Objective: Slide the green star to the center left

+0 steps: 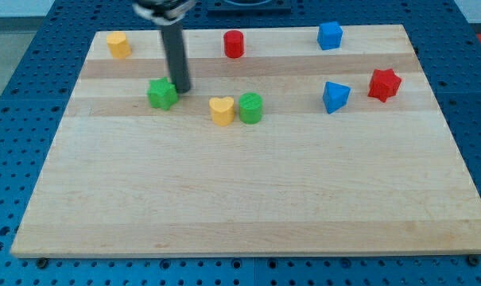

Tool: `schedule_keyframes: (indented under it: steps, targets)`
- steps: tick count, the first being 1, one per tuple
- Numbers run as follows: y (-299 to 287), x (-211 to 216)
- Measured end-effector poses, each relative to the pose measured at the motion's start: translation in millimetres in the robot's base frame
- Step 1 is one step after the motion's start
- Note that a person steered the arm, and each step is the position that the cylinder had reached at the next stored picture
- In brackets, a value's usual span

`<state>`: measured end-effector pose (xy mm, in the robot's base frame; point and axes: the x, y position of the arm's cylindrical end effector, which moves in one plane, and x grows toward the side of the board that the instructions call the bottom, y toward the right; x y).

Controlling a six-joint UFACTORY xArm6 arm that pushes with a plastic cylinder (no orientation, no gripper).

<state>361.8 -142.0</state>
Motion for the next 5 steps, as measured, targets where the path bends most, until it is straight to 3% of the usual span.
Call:
schedule_keyframes:
  steps: [1, 4, 5]
  targets:
    - [-41, 14]
    - [1, 29]
    - [-53, 34]
